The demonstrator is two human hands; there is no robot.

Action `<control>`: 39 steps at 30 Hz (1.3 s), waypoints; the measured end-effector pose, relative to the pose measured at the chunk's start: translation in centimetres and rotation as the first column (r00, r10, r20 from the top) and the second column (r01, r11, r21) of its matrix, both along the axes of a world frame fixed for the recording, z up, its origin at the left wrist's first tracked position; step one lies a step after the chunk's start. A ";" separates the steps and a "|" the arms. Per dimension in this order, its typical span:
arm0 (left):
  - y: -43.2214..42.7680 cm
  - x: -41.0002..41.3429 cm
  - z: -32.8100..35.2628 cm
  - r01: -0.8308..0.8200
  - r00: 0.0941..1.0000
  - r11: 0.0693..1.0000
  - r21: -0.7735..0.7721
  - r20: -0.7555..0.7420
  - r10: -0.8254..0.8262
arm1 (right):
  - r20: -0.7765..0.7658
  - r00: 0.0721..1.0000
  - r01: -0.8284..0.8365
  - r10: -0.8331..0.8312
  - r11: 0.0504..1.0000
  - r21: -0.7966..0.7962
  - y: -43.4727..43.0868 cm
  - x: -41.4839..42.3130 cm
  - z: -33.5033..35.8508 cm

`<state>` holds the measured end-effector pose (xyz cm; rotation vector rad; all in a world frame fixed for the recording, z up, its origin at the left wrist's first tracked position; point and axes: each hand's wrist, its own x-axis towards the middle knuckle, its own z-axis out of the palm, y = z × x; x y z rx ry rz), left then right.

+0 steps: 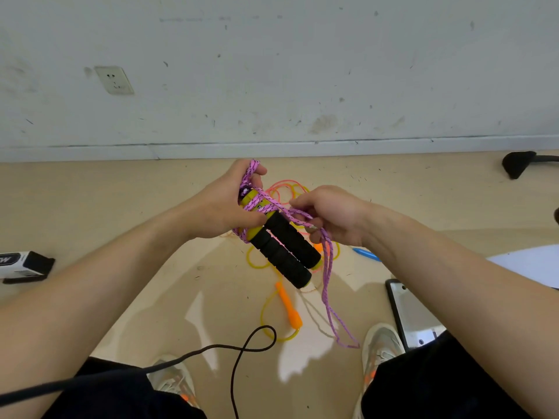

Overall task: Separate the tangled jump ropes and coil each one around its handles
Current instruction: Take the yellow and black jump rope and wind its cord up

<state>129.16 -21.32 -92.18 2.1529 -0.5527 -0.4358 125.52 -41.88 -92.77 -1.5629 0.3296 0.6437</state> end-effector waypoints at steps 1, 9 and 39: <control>-0.1 0.0 -0.2 -0.012 0.999 1.000 0.001 0.037 0.012 | -0.012 0.998 0.061 -0.060 0.997 0.041 0.3 -0.1 0.0; -1.5 -0.5 -2.0 -0.160 0.969 0.976 -0.150 0.167 0.184 | -0.047 0.927 0.371 -0.372 0.890 0.264 2.9 -1.8 -0.3; -2.0 1.5 -1.5 -0.768 0.632 0.563 -0.305 -0.501 0.591 | 0.527 0.827 0.017 0.197 0.927 -0.374 5.2 -4.9 -4.3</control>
